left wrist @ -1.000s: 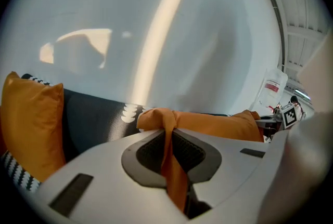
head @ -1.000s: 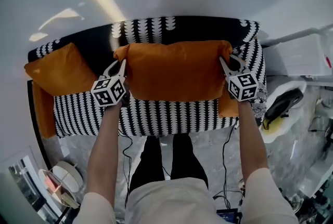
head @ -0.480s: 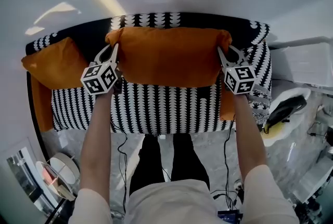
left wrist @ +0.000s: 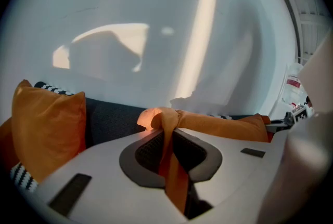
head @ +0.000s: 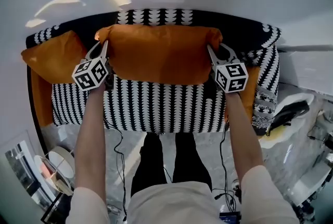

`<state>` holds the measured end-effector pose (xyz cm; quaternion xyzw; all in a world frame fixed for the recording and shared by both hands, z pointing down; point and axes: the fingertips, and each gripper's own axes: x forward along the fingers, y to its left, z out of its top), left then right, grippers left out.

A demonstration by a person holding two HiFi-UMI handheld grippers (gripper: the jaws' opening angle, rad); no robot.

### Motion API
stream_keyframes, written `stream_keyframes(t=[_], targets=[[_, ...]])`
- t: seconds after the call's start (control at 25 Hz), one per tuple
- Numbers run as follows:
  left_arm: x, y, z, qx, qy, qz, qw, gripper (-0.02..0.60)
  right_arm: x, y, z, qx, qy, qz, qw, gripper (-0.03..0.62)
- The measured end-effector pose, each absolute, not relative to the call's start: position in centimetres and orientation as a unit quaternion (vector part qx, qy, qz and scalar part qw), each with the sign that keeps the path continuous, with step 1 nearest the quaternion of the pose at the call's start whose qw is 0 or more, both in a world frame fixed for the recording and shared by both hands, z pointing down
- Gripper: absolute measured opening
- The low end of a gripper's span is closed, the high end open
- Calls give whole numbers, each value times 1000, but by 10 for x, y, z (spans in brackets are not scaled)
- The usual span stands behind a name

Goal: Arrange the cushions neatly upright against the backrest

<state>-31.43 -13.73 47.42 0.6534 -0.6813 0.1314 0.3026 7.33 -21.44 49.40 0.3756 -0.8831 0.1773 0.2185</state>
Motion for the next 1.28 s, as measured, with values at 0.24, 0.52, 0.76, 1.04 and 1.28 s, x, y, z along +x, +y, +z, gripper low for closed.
stream_keyframes(t=[0.24,0.52,0.76,1.04,1.28], targets=[[-313,-138,492,657,-674,133,310,55,78,-215,504,384,-875,184,231,92],[-303,-136,488,657,-670,126,320,55,89,-217,501,390,-866,199,242,90],[-267,-130,482,684,-647,129,311,55,126,-217,497,422,-850,222,222,80],[-246,-152,473,688,-644,112,315,55,148,-227,496,442,-841,213,228,78],[-179,-143,461,728,-602,105,311,55,215,-228,484,469,-828,208,225,77]])
